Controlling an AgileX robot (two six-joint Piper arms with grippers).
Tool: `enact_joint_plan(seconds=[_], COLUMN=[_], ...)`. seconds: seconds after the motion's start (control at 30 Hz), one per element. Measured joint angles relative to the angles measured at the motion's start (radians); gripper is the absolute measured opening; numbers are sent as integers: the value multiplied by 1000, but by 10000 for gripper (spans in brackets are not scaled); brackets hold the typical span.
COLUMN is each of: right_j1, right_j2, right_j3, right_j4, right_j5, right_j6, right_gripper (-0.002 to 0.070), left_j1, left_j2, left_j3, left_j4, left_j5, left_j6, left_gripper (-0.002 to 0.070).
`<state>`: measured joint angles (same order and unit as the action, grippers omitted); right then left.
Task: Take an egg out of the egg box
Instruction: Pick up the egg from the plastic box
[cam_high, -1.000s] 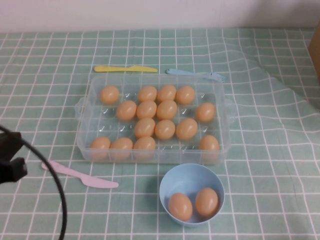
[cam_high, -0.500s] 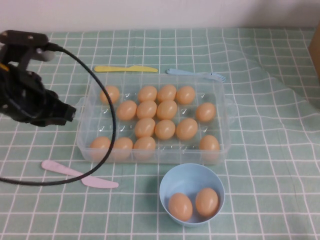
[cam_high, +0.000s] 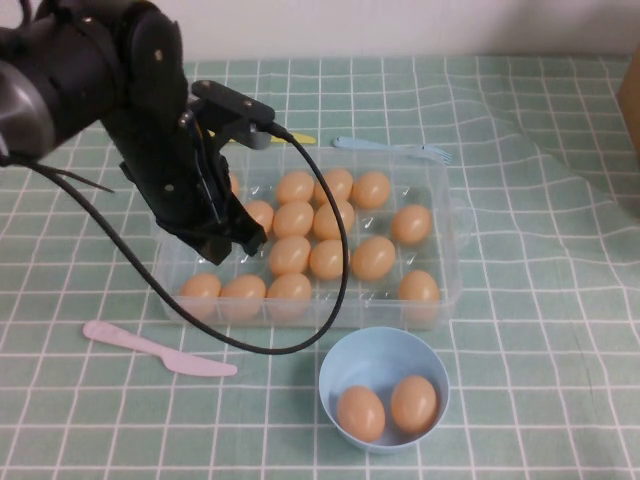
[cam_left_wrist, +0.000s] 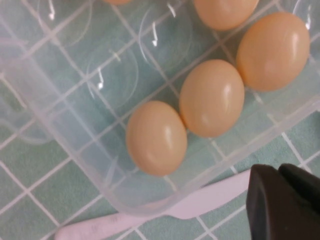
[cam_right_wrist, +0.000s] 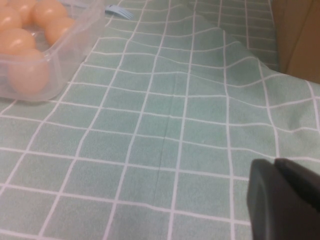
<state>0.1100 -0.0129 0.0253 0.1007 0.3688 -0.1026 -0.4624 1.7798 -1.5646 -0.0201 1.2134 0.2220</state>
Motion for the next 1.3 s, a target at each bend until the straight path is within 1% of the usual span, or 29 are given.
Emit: enact_joint_plan(seconds=[0.13, 0.23, 0.57, 0.63, 0.67, 0.73, 0.8, 0.87, 0.97, 1.13, 1.3], right_j1=[0, 0, 0, 0, 0, 0, 0, 0, 0, 0, 0], right_j2=[0, 0, 0, 0, 0, 0, 0, 0, 0, 0, 0], right_j3=[0, 0, 0, 0, 0, 0, 0, 0, 0, 0, 0], right_j4=[0, 0, 0, 0, 0, 0, 0, 0, 0, 0, 1], right_j5=[0, 0, 0, 0, 0, 0, 0, 0, 0, 0, 0], right_j6=[0, 0, 0, 0, 0, 0, 0, 0, 0, 0, 0], right_gripper=[-17, -17, -17, -17, -17, -17, -17, -17, -17, -17, -17], left_j1=[-20, -20, -14, -7, -5, 2, 3, 3, 3, 3, 3], left_j2=[28, 31, 32, 32, 35, 37, 44, 54, 76, 103, 132], left_j3=[-24, -25, -26, -26, -26, -26, -26, -26, -26, -30, -32], left_j4=[20, 27, 109, 113, 115, 119, 121, 124, 124, 125, 125], left_j5=[4, 7, 8, 8, 8, 4, 0, -10, -23, -48, -61], left_j6=[-5, -13, -21, -12, -9, -6, -6, -6, -4, 7, 109], left_gripper=[-3, -3, 1, 46, 82, 171, 281, 356, 393, 407, 407])
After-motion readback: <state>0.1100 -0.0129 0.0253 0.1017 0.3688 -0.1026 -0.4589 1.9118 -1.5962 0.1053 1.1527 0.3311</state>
